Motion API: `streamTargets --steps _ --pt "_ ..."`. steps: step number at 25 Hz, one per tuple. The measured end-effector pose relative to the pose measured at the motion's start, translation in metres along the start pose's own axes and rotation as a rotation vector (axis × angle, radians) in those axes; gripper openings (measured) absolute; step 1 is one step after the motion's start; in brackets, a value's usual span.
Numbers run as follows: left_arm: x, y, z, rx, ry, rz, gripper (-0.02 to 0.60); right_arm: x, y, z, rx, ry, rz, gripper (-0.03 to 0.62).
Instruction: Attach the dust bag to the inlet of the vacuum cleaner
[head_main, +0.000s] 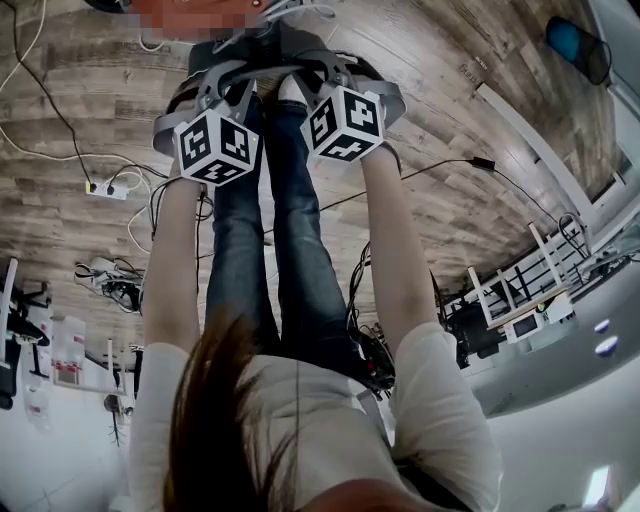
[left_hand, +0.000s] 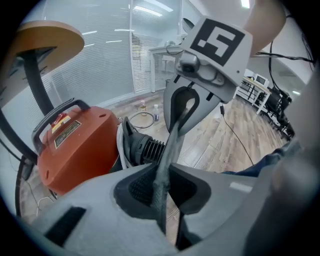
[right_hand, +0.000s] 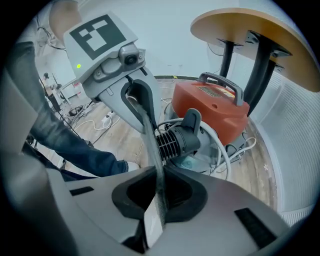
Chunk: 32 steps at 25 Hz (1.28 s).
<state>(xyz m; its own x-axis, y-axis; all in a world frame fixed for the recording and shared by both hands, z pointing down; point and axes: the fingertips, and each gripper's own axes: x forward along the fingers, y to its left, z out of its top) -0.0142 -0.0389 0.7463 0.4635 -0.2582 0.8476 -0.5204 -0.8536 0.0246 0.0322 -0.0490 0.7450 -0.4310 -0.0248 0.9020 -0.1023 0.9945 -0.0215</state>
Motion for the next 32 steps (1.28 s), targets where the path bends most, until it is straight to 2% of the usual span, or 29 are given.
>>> streamTargets --steps 5,7,13,16,18,22,27,29,32 --pt "0.003 -0.002 -0.005 -0.068 -0.036 0.005 0.052 0.000 -0.005 0.005 -0.115 0.045 0.036 0.031" --pt "0.003 -0.002 -0.006 -0.077 -0.035 0.003 0.051 0.000 -0.005 0.006 -0.129 0.047 0.040 0.031" --pt "0.001 0.002 0.000 0.040 0.030 -0.030 0.051 0.002 -0.005 0.002 0.014 -0.024 0.019 0.031" --pt "-0.001 0.006 0.003 0.069 0.045 -0.032 0.055 0.001 -0.004 0.002 0.036 -0.037 0.018 0.031" --pt "-0.001 0.007 0.004 0.051 0.032 -0.028 0.057 0.000 -0.005 0.001 0.011 -0.026 0.026 0.031" --pt "0.002 0.006 0.000 -0.056 -0.031 -0.008 0.057 0.001 -0.008 0.003 -0.099 0.018 0.057 0.031" --pt "0.004 0.001 -0.003 -0.092 -0.079 0.026 0.057 0.002 -0.010 0.007 -0.274 0.069 0.097 0.032" --pt "0.004 0.001 -0.004 -0.102 -0.083 0.026 0.057 0.003 -0.011 0.009 -0.292 0.069 0.104 0.034" --pt "0.004 0.003 -0.003 -0.075 -0.060 -0.001 0.055 0.003 -0.012 0.008 -0.233 0.040 0.103 0.034"
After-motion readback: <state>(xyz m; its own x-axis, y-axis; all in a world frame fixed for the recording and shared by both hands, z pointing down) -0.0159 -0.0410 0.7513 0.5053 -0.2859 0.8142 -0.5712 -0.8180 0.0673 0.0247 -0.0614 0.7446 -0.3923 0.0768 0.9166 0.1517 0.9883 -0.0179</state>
